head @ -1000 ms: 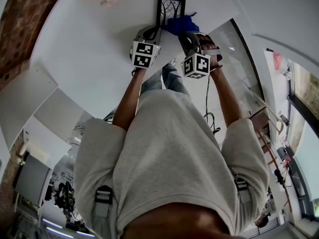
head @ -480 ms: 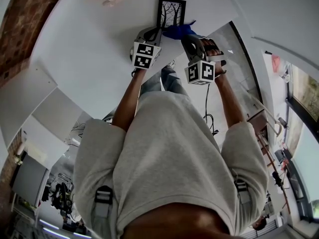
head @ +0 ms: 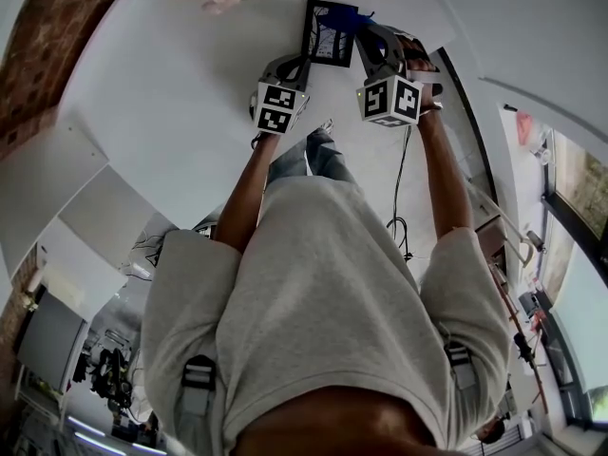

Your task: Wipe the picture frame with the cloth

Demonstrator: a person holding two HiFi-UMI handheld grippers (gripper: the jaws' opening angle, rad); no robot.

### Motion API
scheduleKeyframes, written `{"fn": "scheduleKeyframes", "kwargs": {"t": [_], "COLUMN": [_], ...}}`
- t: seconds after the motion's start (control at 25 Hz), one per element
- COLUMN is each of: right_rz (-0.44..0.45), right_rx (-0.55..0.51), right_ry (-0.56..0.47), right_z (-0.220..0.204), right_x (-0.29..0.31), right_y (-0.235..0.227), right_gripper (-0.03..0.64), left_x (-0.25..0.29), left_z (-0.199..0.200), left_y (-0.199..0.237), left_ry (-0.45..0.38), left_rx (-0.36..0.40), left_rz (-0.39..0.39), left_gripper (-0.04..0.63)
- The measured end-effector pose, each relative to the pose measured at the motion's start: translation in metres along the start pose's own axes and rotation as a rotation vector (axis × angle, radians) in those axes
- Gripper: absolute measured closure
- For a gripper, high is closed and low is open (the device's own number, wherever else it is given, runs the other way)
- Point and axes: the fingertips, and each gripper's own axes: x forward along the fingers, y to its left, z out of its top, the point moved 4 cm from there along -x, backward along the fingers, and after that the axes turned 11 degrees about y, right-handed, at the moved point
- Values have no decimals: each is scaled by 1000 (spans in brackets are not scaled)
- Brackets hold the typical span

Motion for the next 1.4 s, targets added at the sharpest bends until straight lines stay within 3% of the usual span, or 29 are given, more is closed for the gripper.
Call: {"fn": "scheduleKeyframes", "kwargs": {"t": [0.4, 0.84, 1.4], "right_rz": [5, 118, 193], "right_rx": [-31, -68, -83], "right_ry": [17, 78, 81], "right_z": [27, 16, 2], "right_x": [55, 67, 39], "right_y": [-29, 16, 71], "right_gripper": [558, 558, 558], "left_x": [-1, -2, -2], "left_z": [2, 3, 3], "left_y": [1, 0, -1], "left_ry": [-4, -2, -3], "left_rx": [0, -4, -4], "left_rz": [3, -6, -6], "left_gripper": [580, 580, 580]}}
